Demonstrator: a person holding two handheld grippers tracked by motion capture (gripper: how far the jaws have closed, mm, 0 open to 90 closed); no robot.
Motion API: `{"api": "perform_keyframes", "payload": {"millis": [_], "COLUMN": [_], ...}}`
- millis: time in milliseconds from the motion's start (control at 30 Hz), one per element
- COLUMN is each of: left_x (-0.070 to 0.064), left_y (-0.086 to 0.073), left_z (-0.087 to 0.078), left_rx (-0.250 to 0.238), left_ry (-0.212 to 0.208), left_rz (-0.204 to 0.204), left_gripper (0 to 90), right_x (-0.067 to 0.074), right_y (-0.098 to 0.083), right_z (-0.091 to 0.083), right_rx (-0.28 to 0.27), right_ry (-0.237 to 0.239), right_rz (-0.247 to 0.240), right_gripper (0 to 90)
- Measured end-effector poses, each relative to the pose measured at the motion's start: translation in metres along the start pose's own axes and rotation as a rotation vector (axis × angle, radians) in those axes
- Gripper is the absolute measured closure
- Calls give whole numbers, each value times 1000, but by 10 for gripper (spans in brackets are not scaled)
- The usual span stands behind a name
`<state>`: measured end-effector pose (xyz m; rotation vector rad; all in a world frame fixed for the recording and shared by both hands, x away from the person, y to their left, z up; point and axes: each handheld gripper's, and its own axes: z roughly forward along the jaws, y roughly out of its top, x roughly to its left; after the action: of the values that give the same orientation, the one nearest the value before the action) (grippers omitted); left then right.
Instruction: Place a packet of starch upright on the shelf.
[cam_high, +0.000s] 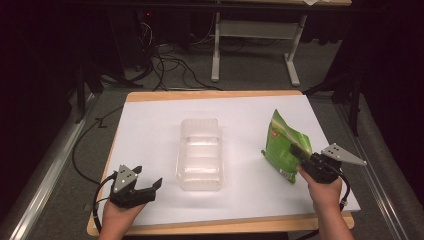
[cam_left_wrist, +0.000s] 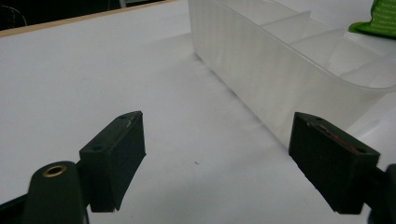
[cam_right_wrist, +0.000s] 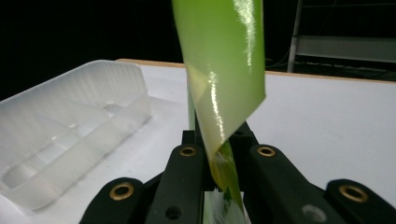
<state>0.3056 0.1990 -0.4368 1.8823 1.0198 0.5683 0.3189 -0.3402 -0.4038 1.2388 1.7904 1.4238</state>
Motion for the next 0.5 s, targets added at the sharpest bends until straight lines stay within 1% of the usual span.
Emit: {"api": "perform_keyframes", "payload": {"millis": [133, 200, 267, 300, 367, 400, 500], "left_x": [1, 1, 1, 1, 1, 1, 2], "left_y": [0, 0, 0, 0, 0, 0, -1], "left_z": [0, -1, -1, -1, -2, -2, -3], "left_rx": [-5, -7, -8, -11, -13, -14, -19], "left_ry": [1, 2, 4, 7, 10, 12, 18], "left_rz": [-5, -6, -7, -8, -9, -11, -18], "left_gripper": [191, 191, 191, 192, 192, 192, 193], "right_x": [0, 3, 4, 8, 12, 12, 18], "right_y": [2, 7, 8, 12, 15, 15, 20], "right_z": [-3, -7, -8, -10, -10, -10, -10], "right_rx": [-9, -27, -28, -41, -46, -46, -57], "right_ry": [3, 5, 6, 20, 29, 29, 53], "right_rz": [-3, -22, -28, -43, -56, -56, -67], "right_gripper": [883, 883, 883, 883, 884, 884, 883]}}
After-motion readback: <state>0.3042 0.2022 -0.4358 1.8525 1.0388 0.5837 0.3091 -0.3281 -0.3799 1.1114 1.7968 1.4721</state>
